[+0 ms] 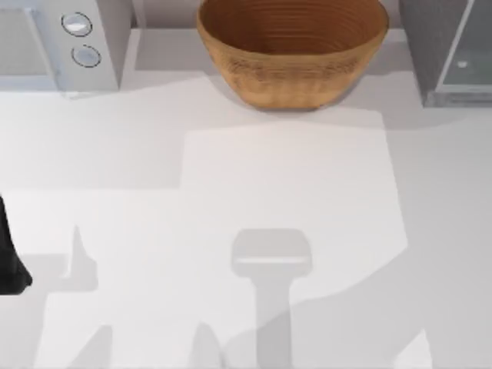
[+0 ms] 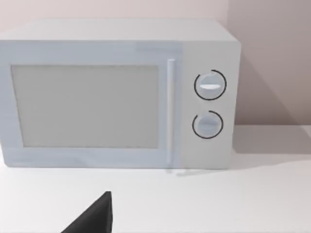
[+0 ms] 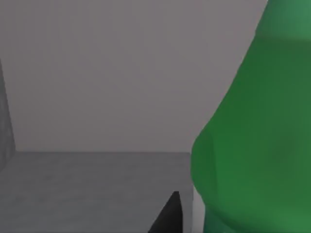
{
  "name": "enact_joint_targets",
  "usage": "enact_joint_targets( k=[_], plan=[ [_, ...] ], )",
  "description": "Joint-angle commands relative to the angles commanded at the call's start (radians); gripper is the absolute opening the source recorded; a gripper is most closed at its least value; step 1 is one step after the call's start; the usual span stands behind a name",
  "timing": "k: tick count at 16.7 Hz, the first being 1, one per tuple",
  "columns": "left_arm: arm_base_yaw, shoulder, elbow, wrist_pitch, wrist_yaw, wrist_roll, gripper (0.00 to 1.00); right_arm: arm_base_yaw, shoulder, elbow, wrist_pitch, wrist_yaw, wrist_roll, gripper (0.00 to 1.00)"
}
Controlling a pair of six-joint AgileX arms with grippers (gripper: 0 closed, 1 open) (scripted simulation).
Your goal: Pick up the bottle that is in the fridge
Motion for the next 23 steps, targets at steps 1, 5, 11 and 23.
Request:
enact_joint_targets(
  k=[1, 5, 11, 23],
  plan=[
    [0.0, 0.0, 0.0, 0.0, 0.0, 0.0, 1.0, 0.0, 0.0, 0.0, 0.0, 0.0, 0.0, 0.32],
    [0.0, 0.0, 0.0, 0.0, 0.0, 0.0, 1.0, 0.0, 0.0, 0.0, 0.0, 0.0, 0.0, 0.02],
    [0.0, 0.0, 0.0, 0.0, 0.0, 0.0, 1.0, 0.0, 0.0, 0.0, 0.0, 0.0, 0.0, 0.0],
    [0.0, 0.0, 0.0, 0.0, 0.0, 0.0, 1.0, -0.003, -0.126, 0.032, -0.157, -0.002, 0.003, 0.0]
  ],
)
